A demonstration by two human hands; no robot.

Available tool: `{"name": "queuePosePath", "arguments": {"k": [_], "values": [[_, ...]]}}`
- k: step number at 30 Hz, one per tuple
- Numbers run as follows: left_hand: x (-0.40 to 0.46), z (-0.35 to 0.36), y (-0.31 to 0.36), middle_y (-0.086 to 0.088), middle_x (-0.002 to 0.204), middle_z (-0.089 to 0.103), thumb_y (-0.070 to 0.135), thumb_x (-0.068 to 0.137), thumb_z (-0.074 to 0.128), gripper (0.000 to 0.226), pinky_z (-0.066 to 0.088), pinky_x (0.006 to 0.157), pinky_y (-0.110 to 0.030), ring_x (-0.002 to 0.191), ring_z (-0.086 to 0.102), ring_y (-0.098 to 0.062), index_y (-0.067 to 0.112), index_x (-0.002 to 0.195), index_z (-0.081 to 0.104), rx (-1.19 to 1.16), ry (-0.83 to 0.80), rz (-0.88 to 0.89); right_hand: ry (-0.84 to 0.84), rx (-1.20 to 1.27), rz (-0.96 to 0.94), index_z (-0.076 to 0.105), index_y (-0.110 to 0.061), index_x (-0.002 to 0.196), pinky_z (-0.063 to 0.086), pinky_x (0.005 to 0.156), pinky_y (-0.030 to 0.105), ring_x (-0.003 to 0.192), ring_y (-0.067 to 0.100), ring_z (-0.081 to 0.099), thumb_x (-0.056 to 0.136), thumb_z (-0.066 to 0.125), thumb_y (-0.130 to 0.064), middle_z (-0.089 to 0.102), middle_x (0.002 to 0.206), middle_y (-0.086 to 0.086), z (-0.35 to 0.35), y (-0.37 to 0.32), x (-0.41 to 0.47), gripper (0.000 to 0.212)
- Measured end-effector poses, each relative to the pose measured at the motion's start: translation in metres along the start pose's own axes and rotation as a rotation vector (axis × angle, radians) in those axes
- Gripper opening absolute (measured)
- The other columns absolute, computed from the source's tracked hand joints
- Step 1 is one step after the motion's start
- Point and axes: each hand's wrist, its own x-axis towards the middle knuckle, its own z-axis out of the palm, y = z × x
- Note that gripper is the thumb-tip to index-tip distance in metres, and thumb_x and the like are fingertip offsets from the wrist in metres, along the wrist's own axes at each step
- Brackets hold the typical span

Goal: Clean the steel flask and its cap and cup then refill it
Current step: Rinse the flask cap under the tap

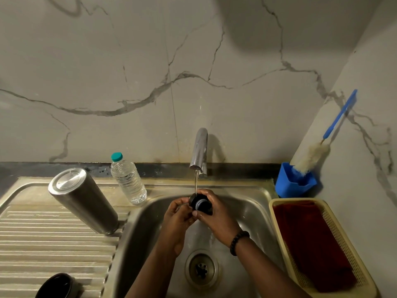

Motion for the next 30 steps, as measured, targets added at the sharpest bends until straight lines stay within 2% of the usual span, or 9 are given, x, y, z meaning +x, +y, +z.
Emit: {"name": "queuePosePath", "arguments": {"k": [3,8,11,14,16,19,23,26,30], "values": [[0.0022,0.0008,0.0011,-0.018,0.104,0.071,0.010,0.097,0.057,0.027,0.057,0.072,-0.030,0.086,0.072,-0.021,-0.004,0.120,0.057,-0.038,0.003,-0.010,0.025,-0.003,-0.049,0.051,-0.038,0.124,0.048,0.098,0.020,0.117,-0.004,0.049,0.085,0.071,-0.010,0.051,0.124,-0.021,0.0019,0.0005,-0.0015,0.052],[0.0057,-0.0018,0.0058,-0.027,0.115,0.066,0.012,0.089,0.065,0.035,0.060,0.077,-0.034,0.097,0.071,-0.030,-0.005,0.119,0.056,-0.122,0.012,0.026,-0.058,0.126,0.017,0.042,-0.039,0.138,0.047,0.094,0.015,0.120,-0.005,0.050,0.088,0.070,-0.023,0.049,0.131,-0.024,0.0010,0.0028,-0.0025,0.059],[0.0044,-0.0015,0.0051,-0.024,0.113,0.069,0.014,0.091,0.061,0.031,0.061,0.080,-0.035,0.099,0.072,-0.031,0.000,0.119,0.056,-0.201,-0.016,0.008,-0.036,0.150,0.055,0.045,-0.042,0.134,0.047,0.086,0.011,0.113,-0.008,0.051,0.093,0.065,-0.028,0.051,0.123,-0.027,0.0001,0.0006,-0.0012,0.049],[0.0045,-0.0010,0.0012,-0.026,0.113,0.067,0.007,0.098,0.053,0.025,0.061,0.082,-0.038,0.098,0.070,-0.032,0.001,0.122,0.055,-0.250,-0.033,-0.002,-0.042,0.215,0.084,0.050,-0.043,0.131,0.051,0.087,0.016,0.114,-0.002,0.055,0.096,0.059,-0.034,0.056,0.122,-0.023,-0.0002,-0.0007,-0.0003,0.038],[0.0036,-0.0016,-0.0009,-0.025,0.115,0.065,0.002,0.097,0.051,0.022,0.062,0.079,-0.040,0.099,0.069,-0.034,0.005,0.118,0.054,-0.236,-0.057,0.017,-0.028,0.266,0.117,0.052,-0.038,0.131,0.055,0.085,0.020,0.114,0.002,0.057,0.097,0.057,-0.034,0.059,0.123,-0.016,-0.0007,-0.0001,0.0004,0.035],[0.0018,-0.0008,-0.0029,-0.025,0.113,0.066,-0.001,0.097,0.048,0.018,0.059,0.080,-0.043,0.101,0.066,-0.036,0.002,0.113,0.055,-0.188,-0.099,0.039,-0.030,0.287,0.141,0.055,-0.036,0.127,0.054,0.082,0.017,0.111,0.001,0.059,0.096,0.059,-0.030,0.062,0.121,-0.014,-0.0008,0.0007,0.0001,0.032],[0.0042,0.0012,-0.0024,-0.019,0.110,0.070,-0.001,0.097,0.050,0.017,0.057,0.086,-0.037,0.103,0.067,-0.032,-0.002,0.112,0.058,-0.105,-0.062,0.076,-0.015,0.254,0.131,0.057,-0.042,0.115,0.052,0.089,0.019,0.110,-0.002,0.059,0.095,0.062,-0.029,0.064,0.118,-0.016,-0.0010,0.0014,0.0012,0.025],[0.0062,0.0020,-0.0002,-0.021,0.112,0.071,0.011,0.097,0.058,0.028,0.058,0.085,-0.032,0.104,0.069,-0.030,-0.007,0.117,0.062,-0.019,-0.050,0.090,0.045,0.212,0.109,0.055,-0.038,0.121,0.052,0.097,0.027,0.114,-0.001,0.056,0.091,0.067,-0.025,0.061,0.120,-0.018,0.0006,0.0029,0.0028,0.035],[0.0060,0.0010,0.0024,-0.021,0.115,0.072,0.020,0.088,0.066,0.041,0.058,0.085,-0.031,0.109,0.070,-0.031,-0.002,0.122,0.061,-0.046,-0.036,0.053,0.057,0.222,0.081,0.058,-0.036,0.125,0.053,0.096,0.030,0.114,0.001,0.058,0.086,0.073,-0.023,0.064,0.119,-0.016,0.0030,0.0021,0.0053,0.043]]}}
